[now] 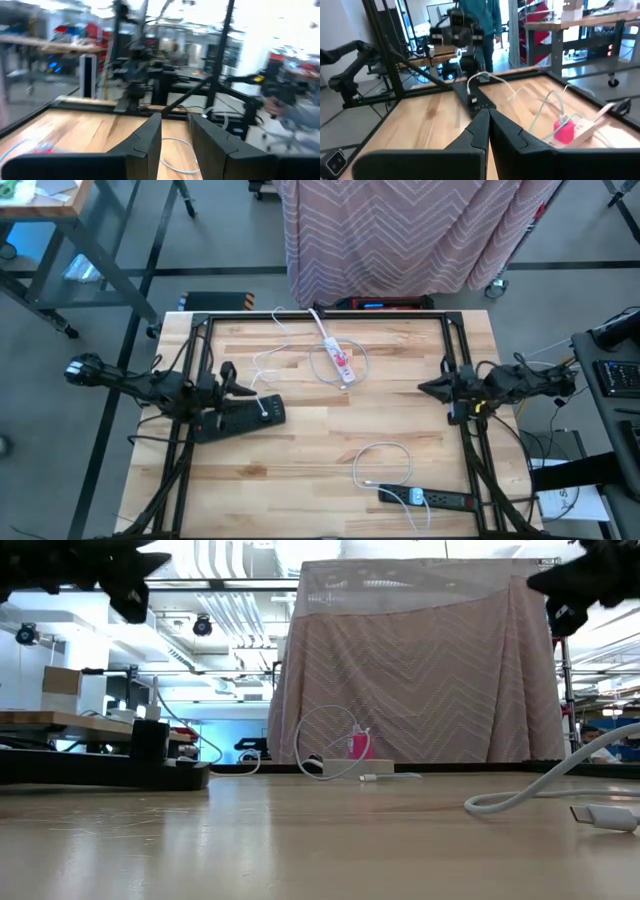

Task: Insert USB
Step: Return to Home Position

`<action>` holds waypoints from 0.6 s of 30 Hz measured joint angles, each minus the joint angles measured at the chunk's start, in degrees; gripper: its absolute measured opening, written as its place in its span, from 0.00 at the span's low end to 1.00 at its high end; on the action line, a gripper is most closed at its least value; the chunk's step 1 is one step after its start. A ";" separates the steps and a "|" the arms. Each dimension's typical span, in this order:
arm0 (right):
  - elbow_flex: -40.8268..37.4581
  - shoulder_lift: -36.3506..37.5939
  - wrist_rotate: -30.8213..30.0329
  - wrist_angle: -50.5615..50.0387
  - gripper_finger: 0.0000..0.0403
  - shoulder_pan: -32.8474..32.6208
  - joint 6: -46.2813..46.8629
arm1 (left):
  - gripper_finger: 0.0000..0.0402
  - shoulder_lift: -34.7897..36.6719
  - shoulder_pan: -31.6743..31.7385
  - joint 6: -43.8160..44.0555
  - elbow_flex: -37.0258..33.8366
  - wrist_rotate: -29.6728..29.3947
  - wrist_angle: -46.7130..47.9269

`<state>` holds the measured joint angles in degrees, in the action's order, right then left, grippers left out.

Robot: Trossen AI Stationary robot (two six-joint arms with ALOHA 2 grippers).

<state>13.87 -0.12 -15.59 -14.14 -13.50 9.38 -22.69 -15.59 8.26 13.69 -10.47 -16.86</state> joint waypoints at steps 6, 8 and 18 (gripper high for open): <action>-5.23 0.00 4.95 5.93 0.00 0.04 0.98 | 0.19 0.12 0.00 -3.64 -0.60 2.59 -0.11; -6.51 0.00 5.18 5.98 0.00 0.04 1.24 | 0.19 0.01 0.00 -3.66 -1.69 2.59 -0.06; -8.83 -0.02 5.58 5.91 0.00 2.31 1.52 | 0.19 1.92 0.33 -3.67 -8.11 0.43 -3.64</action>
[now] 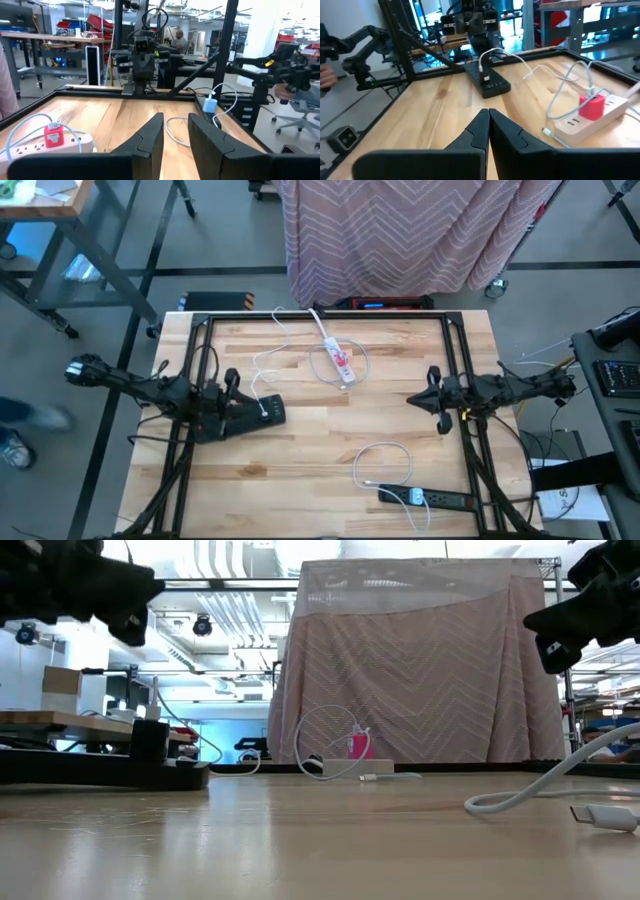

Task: Insert USB
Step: Return to Home Position

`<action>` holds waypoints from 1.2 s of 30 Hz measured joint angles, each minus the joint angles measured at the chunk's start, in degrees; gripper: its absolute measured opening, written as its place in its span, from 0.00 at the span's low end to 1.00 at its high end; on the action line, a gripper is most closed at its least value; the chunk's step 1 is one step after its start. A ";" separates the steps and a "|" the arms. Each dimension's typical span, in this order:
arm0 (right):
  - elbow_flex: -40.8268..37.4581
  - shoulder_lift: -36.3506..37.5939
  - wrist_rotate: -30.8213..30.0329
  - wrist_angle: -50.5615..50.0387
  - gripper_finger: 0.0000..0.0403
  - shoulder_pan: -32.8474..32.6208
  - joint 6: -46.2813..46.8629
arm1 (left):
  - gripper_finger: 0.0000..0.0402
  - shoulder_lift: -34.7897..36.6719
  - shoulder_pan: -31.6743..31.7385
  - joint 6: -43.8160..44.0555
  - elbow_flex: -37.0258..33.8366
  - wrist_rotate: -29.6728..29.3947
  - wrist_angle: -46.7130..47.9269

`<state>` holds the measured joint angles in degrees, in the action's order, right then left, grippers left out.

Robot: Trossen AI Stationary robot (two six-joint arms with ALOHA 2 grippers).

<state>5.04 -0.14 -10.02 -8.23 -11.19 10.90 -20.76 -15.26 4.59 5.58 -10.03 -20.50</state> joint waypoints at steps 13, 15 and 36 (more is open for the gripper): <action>-1.66 0.00 10.44 1.52 0.00 9.91 0.56 | 0.19 1.13 0.08 1.37 -1.88 0.06 1.05; -1.66 0.00 10.42 1.52 0.00 11.20 -0.87 | 0.19 1.38 0.08 1.92 -3.06 0.06 0.22; -4.41 -0.24 11.53 12.08 0.00 11.83 -8.53 | 0.19 4.20 0.10 4.03 -5.02 0.12 2.04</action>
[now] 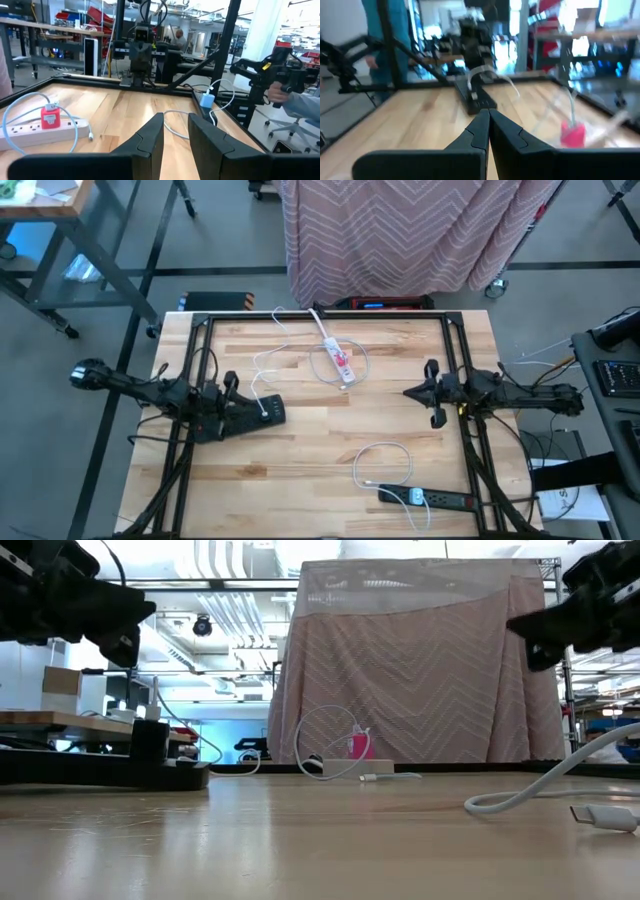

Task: Insert USB
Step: Return to Home Position

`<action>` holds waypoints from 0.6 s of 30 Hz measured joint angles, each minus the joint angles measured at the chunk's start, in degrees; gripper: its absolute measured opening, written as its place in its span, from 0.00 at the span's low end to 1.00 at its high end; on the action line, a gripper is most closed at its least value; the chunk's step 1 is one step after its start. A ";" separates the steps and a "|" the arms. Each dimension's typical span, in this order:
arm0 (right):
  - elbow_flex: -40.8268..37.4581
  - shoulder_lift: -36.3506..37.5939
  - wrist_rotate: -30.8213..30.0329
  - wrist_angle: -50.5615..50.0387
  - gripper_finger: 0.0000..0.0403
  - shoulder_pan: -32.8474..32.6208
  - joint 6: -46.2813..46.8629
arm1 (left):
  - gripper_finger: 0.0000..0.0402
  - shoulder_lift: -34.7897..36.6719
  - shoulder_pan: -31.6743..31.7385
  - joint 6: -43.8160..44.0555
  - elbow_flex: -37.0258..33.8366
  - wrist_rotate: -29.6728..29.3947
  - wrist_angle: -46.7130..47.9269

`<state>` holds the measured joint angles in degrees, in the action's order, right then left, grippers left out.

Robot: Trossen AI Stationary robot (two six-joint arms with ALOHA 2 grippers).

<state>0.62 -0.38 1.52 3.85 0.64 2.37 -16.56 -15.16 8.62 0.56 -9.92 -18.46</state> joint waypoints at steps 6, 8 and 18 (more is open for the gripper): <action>0.00 -0.20 -0.82 -3.11 0.00 0.03 0.60 | 0.19 0.42 0.00 -2.10 0.00 -0.02 -2.45; 0.00 -0.19 -1.33 -3.12 0.00 0.04 0.55 | 0.19 0.53 0.00 -2.21 0.00 -0.69 -2.55; 0.00 -0.17 -1.48 -3.17 0.00 0.03 0.57 | 0.19 -1.18 0.00 -2.14 0.37 -2.60 -2.40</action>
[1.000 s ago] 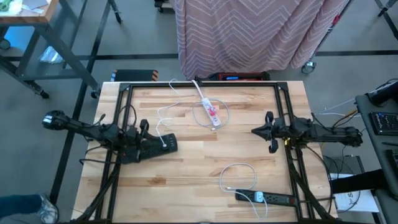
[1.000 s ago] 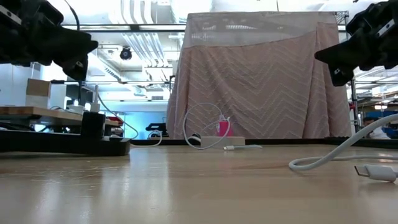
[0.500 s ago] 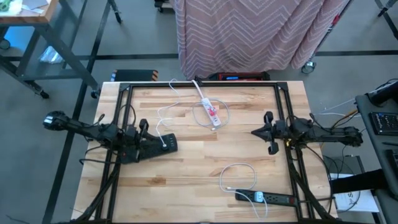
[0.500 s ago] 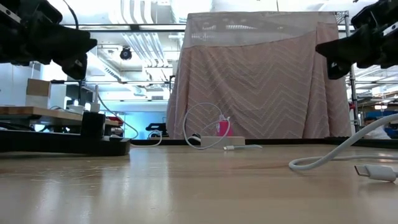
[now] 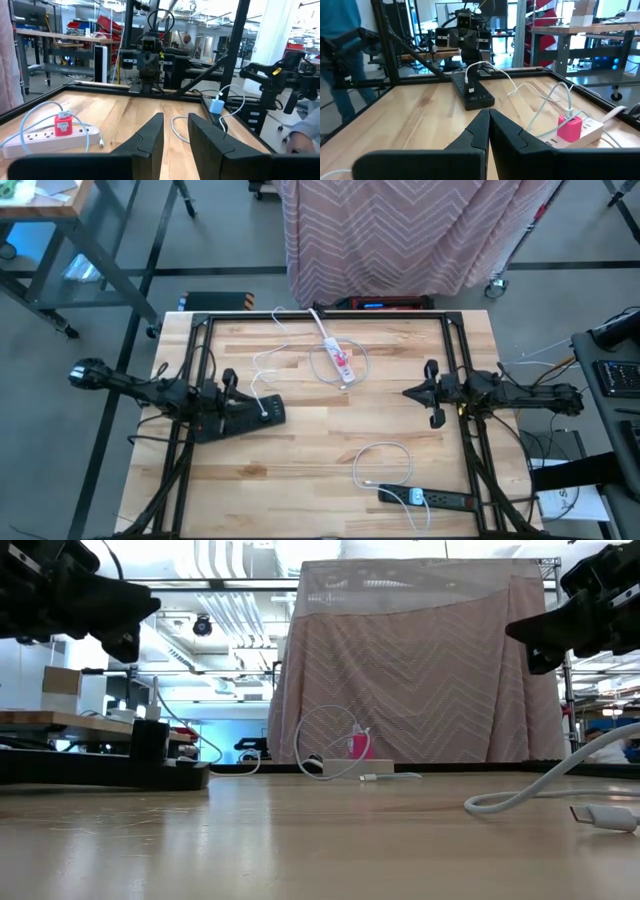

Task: Insert USB
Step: Return to Home Position

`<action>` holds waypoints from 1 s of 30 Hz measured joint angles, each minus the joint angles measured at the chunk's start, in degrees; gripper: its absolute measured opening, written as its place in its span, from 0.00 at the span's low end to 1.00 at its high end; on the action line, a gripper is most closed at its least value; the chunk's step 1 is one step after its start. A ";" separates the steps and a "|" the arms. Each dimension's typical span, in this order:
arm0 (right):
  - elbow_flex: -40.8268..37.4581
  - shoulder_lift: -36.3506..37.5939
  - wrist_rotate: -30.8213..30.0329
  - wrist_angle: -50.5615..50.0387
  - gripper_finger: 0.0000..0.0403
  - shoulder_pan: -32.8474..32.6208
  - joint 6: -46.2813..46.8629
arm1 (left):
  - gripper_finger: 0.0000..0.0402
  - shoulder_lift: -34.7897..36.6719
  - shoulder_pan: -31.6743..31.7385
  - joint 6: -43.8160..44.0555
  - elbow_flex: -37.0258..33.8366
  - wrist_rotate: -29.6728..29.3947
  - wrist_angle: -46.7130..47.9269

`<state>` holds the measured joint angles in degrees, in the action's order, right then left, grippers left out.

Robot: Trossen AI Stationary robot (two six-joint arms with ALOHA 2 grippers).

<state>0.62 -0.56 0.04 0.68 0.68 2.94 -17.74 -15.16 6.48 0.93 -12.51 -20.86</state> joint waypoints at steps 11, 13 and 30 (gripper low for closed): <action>0.00 0.00 -0.01 -0.03 0.00 0.01 0.00 | 0.19 -2.74 0.00 0.02 0.11 0.00 0.04; 0.00 0.00 -0.01 -0.03 0.00 0.01 0.00 | 0.19 -3.23 0.00 0.02 0.13 0.00 0.06; 0.00 0.00 -0.03 -0.10 0.00 0.01 0.00 | 0.19 -6.64 -0.01 0.02 0.20 0.01 0.04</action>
<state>0.62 -0.56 0.01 0.58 0.69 2.94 -24.38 -15.17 6.50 1.13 -12.50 -20.82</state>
